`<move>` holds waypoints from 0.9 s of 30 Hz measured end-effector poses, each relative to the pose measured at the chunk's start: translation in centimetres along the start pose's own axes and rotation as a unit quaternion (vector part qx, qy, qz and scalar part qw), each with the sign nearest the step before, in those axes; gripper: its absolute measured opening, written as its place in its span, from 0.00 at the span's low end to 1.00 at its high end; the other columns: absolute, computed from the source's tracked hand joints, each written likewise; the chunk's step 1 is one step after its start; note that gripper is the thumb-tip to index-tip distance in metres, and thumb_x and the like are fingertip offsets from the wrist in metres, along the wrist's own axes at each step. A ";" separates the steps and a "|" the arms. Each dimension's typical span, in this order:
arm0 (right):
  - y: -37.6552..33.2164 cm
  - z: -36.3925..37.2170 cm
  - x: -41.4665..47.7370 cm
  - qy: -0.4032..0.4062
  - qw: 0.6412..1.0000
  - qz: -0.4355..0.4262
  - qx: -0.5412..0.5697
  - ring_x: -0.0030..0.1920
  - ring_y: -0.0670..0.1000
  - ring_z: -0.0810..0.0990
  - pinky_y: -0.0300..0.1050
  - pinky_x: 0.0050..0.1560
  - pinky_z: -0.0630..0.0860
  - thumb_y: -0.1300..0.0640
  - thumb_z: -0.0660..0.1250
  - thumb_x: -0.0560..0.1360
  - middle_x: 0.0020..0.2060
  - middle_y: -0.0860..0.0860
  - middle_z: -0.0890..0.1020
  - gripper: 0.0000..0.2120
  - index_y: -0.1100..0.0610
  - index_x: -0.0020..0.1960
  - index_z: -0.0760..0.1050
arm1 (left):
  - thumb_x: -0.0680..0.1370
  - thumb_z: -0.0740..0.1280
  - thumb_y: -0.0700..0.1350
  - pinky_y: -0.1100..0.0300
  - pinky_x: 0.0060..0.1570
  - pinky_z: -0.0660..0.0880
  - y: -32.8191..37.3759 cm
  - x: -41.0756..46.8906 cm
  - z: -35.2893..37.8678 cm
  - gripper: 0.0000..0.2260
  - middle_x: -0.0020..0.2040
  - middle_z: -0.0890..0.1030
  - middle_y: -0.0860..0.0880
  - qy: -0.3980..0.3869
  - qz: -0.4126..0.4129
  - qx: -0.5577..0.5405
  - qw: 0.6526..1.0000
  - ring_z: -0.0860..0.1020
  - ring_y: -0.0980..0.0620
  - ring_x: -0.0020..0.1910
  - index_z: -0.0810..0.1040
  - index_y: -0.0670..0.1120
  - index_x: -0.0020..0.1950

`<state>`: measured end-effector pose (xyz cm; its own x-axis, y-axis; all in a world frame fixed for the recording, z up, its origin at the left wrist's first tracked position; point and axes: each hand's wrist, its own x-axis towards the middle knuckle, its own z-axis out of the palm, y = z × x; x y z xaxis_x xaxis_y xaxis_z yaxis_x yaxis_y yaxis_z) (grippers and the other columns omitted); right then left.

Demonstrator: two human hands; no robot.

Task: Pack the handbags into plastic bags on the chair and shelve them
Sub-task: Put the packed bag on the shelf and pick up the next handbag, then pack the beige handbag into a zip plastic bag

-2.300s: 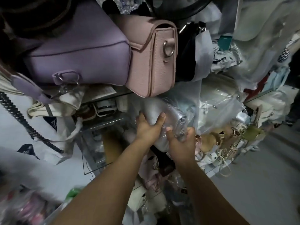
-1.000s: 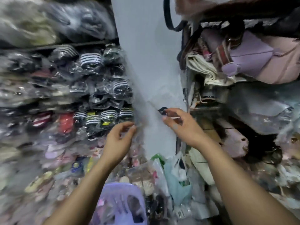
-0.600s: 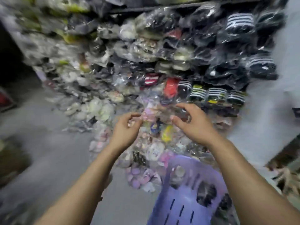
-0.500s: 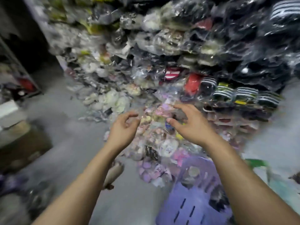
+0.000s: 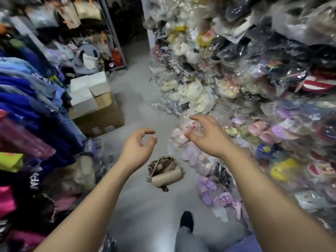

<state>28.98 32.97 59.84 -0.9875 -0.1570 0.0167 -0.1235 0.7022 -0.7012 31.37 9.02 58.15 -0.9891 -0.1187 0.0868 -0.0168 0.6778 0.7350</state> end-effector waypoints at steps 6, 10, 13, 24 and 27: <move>2.1 4.1 11.5 -0.058 0.998 -0.004 -0.008 0.71 0.54 0.70 0.53 0.71 0.68 0.40 0.67 0.76 0.73 0.50 0.69 0.28 0.43 0.74 0.66 | 0.80 0.67 0.50 0.65 0.58 0.65 -3.8 8.8 1.7 0.09 0.61 0.79 0.54 0.001 -0.046 0.014 0.999 0.74 0.57 0.63 0.80 0.53 0.59; 4.5 7.5 18.2 -0.096 0.995 0.011 -0.019 0.70 0.56 0.70 0.52 0.71 0.68 0.43 0.67 0.77 0.71 0.53 0.71 0.27 0.45 0.74 0.67 | 0.80 0.66 0.50 0.66 0.58 0.64 -5.9 15.1 4.9 0.10 0.62 0.79 0.54 -0.018 -0.084 0.013 0.996 0.74 0.57 0.63 0.80 0.52 0.60; 6.5 11.0 21.6 -0.119 0.992 0.034 -0.023 0.70 0.57 0.69 0.51 0.70 0.68 0.44 0.67 0.75 0.69 0.54 0.72 0.26 0.46 0.72 0.69 | 0.80 0.66 0.49 0.75 0.54 0.63 -8.1 17.9 7.7 0.10 0.61 0.78 0.56 -0.037 -0.107 -0.007 0.994 0.73 0.61 0.60 0.80 0.51 0.61; 20.3 28.9 28.1 -0.187 0.968 0.148 -0.079 0.66 0.59 0.71 0.48 0.68 0.68 0.49 0.68 0.76 0.66 0.55 0.73 0.25 0.48 0.72 0.70 | 0.80 0.66 0.44 0.74 0.48 0.67 -27.8 24.0 21.1 0.05 0.47 0.76 0.64 -0.092 -0.229 -0.021 0.969 0.72 0.69 0.49 0.81 0.52 0.51; 25.4 35.5 28.7 -0.188 0.964 0.174 -0.073 0.63 0.60 0.75 0.50 0.67 0.71 0.52 0.71 0.74 0.64 0.55 0.75 0.25 0.49 0.71 0.72 | 0.80 0.65 0.41 0.80 0.37 0.66 -34.5 23.6 26.8 0.06 0.44 0.76 0.60 -0.059 -0.302 -0.059 0.950 0.76 0.70 0.44 0.79 0.51 0.47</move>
<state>1.00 21.58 17.21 -0.8693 -0.1167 -0.4804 0.1681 0.8440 -0.5093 4.70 2.25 16.85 -0.8144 -0.3729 -0.4447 -0.5760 0.4263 0.6975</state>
